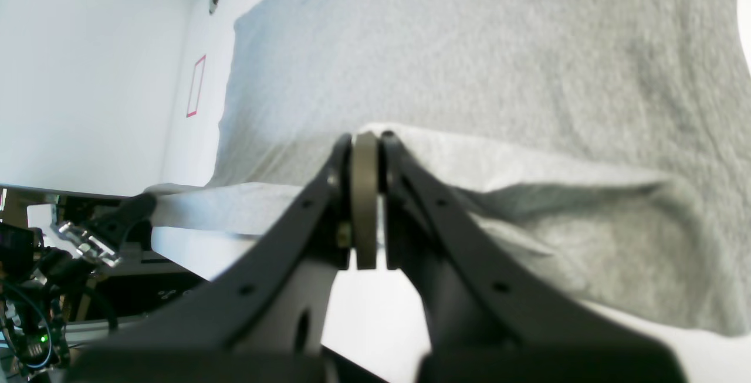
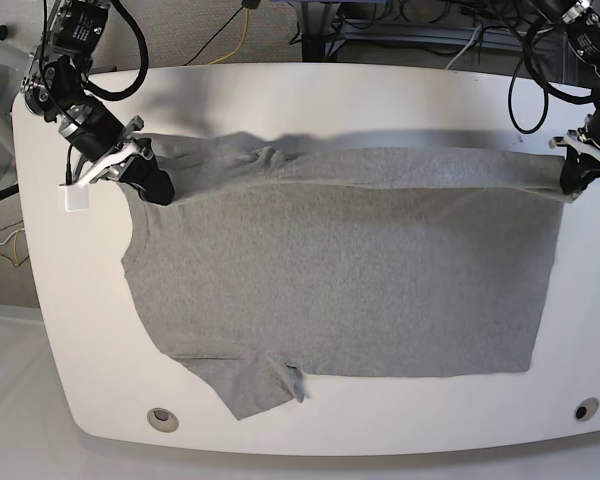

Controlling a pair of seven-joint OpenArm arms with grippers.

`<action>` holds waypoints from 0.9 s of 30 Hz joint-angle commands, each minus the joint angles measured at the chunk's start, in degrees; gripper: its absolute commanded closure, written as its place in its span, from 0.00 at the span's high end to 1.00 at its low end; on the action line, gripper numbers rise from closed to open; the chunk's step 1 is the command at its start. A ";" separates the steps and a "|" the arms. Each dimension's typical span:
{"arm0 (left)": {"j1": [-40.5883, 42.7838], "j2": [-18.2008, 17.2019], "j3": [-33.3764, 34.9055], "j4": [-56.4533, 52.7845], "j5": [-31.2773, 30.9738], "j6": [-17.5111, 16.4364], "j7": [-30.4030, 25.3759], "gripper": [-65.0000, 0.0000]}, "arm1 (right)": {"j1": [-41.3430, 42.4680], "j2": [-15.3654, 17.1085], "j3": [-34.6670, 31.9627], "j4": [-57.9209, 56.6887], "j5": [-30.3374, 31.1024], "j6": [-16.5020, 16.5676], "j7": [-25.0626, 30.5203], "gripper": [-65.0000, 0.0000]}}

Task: Fold the T-shirt properly
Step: 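Lift the grey shirt edge with both grippers and pull it toward the robot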

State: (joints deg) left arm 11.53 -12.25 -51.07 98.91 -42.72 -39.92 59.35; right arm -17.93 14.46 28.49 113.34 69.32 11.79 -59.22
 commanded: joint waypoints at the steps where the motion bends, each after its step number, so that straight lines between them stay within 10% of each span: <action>1: -0.32 -1.42 -0.23 1.09 -1.37 -0.08 -1.29 0.03 | 0.83 0.97 0.30 0.73 1.41 0.30 0.98 0.00; 27: -3.13 -1.86 -0.49 1.00 -1.28 -0.08 -1.73 0.03 | 5.58 1.15 -3.22 -0.59 -1.93 0.47 0.98 0.00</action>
State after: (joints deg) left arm 8.86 -12.93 -51.09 98.91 -42.92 -39.92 59.13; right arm -13.67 14.92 26.30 111.96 67.22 11.81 -59.18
